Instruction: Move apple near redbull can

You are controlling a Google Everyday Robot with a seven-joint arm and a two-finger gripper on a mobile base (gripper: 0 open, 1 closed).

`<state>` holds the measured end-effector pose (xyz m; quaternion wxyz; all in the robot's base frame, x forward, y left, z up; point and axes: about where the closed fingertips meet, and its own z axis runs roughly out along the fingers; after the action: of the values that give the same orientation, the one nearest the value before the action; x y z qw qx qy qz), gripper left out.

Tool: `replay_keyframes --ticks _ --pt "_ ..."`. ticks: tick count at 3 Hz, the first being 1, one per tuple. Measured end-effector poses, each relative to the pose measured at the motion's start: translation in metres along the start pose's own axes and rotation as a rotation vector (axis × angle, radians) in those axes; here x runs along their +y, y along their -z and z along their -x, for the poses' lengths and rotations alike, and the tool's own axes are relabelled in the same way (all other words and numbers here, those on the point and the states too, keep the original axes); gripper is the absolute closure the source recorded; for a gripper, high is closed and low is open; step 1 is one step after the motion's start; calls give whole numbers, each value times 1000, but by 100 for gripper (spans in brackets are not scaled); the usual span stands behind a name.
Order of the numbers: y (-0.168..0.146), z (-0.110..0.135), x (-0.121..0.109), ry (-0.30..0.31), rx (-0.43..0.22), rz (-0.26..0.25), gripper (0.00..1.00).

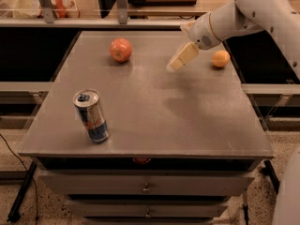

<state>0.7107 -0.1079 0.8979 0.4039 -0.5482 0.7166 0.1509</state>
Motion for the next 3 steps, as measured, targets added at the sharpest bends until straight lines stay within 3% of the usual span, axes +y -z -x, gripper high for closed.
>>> replay_keyframes --ticks 1,3 --pt "-25 10 0 18 10 25 0" --pt "-65 27 -7 2 0 24 0"
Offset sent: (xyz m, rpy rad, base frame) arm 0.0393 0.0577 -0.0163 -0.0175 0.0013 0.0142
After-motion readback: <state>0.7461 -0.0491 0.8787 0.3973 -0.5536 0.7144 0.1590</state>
